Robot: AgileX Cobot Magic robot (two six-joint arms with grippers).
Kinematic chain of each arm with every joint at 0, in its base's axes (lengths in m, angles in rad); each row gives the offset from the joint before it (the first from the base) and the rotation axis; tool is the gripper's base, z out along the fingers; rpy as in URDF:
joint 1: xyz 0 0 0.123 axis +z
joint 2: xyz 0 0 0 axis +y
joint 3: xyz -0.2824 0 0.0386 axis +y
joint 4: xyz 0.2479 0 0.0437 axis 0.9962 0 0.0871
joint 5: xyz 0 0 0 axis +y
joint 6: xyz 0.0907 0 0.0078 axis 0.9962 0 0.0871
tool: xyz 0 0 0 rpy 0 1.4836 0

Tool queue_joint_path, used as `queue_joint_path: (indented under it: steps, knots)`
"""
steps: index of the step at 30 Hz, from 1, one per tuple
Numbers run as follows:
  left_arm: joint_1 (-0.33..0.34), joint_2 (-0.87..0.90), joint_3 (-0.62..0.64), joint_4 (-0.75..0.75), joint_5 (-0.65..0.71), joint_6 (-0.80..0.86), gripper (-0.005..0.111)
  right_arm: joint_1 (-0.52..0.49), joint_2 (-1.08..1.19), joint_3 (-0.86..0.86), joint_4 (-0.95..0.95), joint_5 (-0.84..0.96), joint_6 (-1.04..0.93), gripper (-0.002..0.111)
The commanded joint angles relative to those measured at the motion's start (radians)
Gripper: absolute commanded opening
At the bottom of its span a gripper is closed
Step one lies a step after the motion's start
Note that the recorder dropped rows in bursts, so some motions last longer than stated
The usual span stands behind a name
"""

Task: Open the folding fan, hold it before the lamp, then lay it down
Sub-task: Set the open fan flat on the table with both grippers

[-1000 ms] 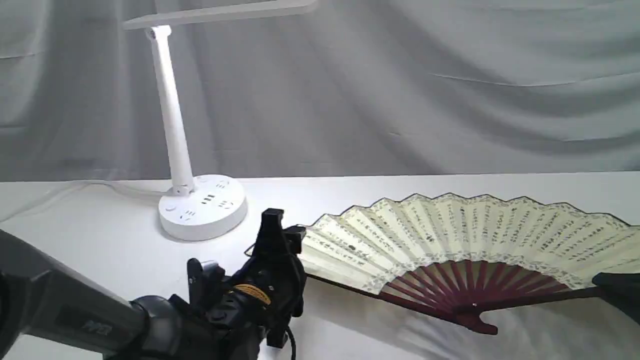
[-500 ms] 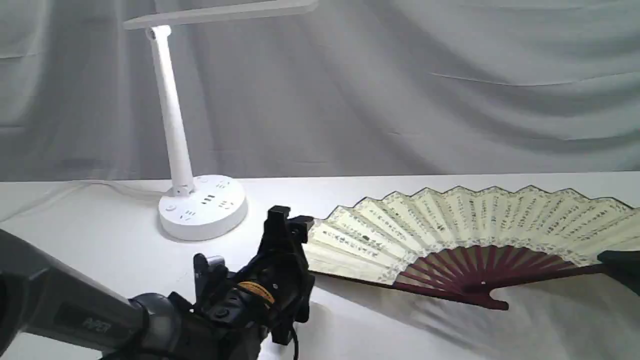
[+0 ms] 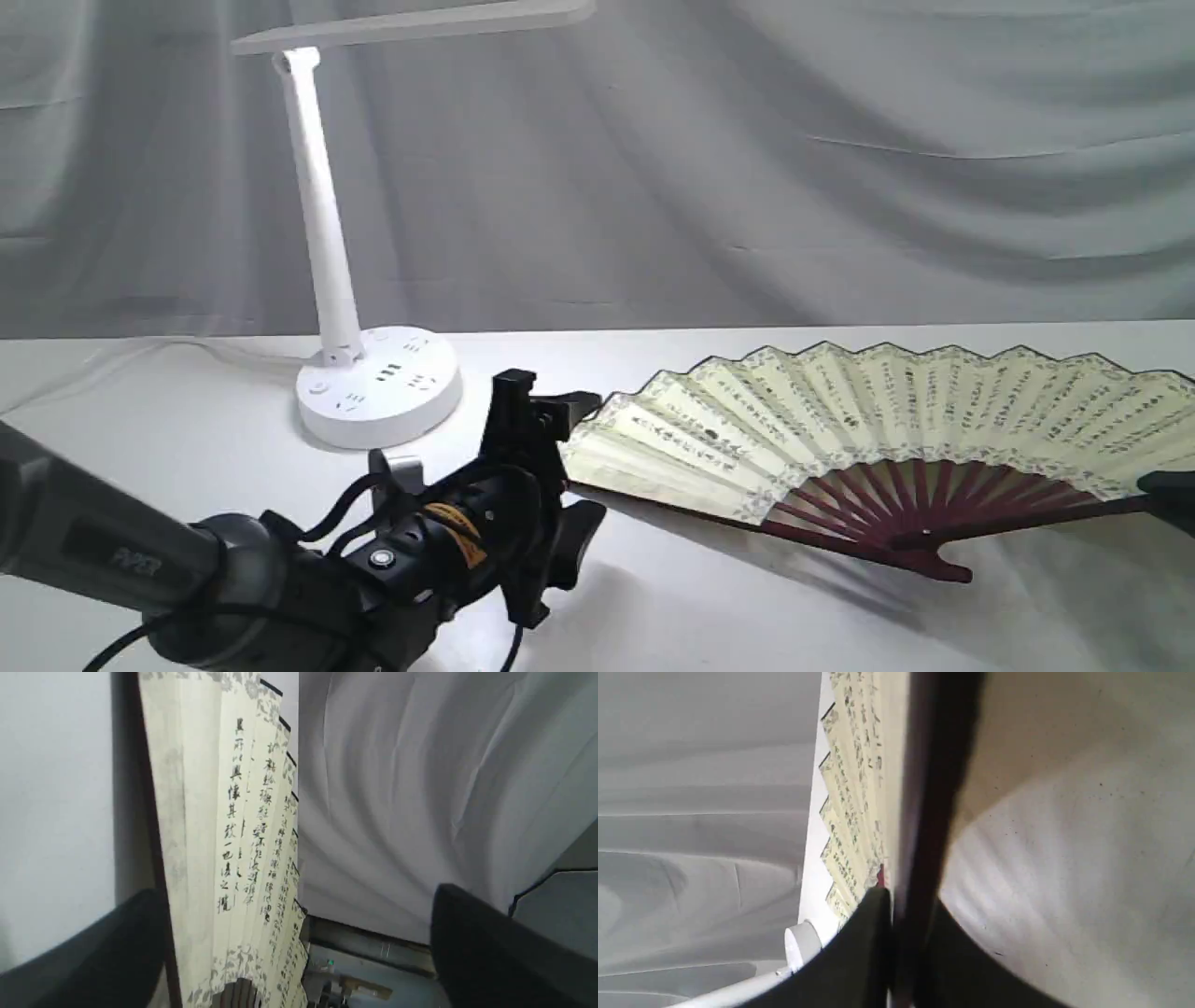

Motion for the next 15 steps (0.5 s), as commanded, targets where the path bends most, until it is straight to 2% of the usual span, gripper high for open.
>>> queue_joint_path:
  steps: [1, 6, 10, 15]
  knots:
    - [0.015, -0.014, -0.004, 0.064, -0.045, -0.042, 0.074, 0.055, -0.001, -0.005, -0.001, -0.064, -0.013, 0.008]
    - [0.015, -0.014, -0.004, 0.068, -0.168, -0.059, 0.071, 0.150, -0.001, -0.035, -0.001, -0.267, -0.022, 0.021]
    - [0.015, -0.014, -0.004, 0.116, -0.196, -0.083, 0.071, 0.173, -0.001, -0.057, -0.001, -0.272, -0.022, 0.027]
    - [0.015, -0.014, -0.004, 0.160, -0.177, -0.085, 0.071, 0.173, -0.001, -0.057, -0.001, -0.299, -0.022, 0.049]
